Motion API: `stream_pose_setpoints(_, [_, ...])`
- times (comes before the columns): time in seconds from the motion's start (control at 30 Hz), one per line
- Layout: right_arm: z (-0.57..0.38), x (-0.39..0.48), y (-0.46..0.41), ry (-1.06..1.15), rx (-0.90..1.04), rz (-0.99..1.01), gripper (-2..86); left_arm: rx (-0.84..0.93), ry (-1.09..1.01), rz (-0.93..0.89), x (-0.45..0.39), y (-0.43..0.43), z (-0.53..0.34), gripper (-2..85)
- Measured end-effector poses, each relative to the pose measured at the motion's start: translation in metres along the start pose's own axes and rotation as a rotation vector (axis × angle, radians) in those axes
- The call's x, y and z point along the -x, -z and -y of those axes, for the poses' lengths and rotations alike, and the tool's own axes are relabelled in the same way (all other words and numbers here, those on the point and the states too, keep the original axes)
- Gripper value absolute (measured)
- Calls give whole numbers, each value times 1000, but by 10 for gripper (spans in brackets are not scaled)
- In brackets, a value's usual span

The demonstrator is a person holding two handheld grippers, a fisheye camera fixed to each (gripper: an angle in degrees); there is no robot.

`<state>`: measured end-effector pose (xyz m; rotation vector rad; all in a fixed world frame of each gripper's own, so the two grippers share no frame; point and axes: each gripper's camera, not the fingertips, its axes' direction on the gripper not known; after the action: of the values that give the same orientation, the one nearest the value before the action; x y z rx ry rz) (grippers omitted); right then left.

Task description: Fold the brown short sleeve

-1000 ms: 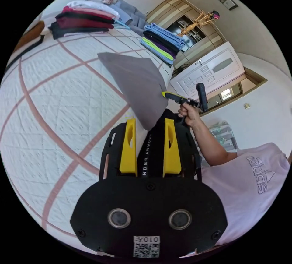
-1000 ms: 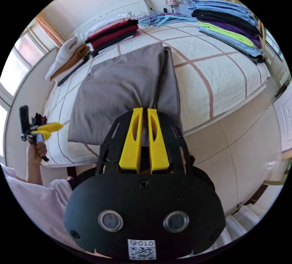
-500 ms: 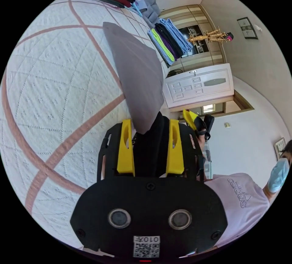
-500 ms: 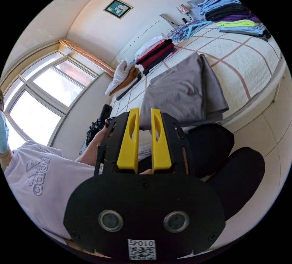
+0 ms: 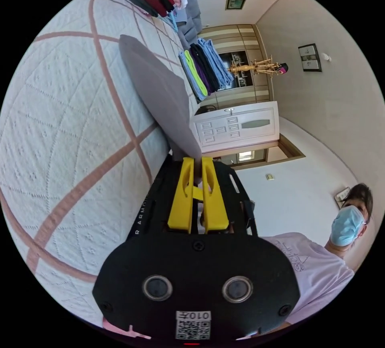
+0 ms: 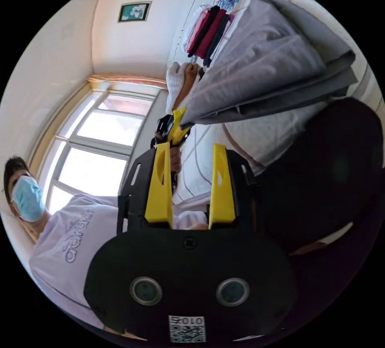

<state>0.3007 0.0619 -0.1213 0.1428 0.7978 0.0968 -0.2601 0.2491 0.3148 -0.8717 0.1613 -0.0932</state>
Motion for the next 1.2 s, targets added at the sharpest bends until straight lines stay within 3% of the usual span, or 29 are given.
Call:
stream_pose_setpoints(0.27, [48, -38, 26, -157, -226, 178, 166, -10, -29, -41, -6, 6, 19, 32])
stream_pose_setpoints(0.53, [65, -29, 39, -213, -328, 100, 110, -54, -9, -61, 11, 8, 10, 48])
stream_pose_setpoints(0.67, [68, 1, 60, -152, -308, -55, 75, -56, 41, -105, 35, 21, 9, 74])
stream_pose_setpoints(1.0, [79, 41, 97, -103, -282, -29, 68, -131, 162, -64, 76, 36, 71, 131])
stream_pose_setpoints(1.2, [77, 59, 114, -70, -236, -55, 70, -199, 208, -100, 91, 26, 94, 99])
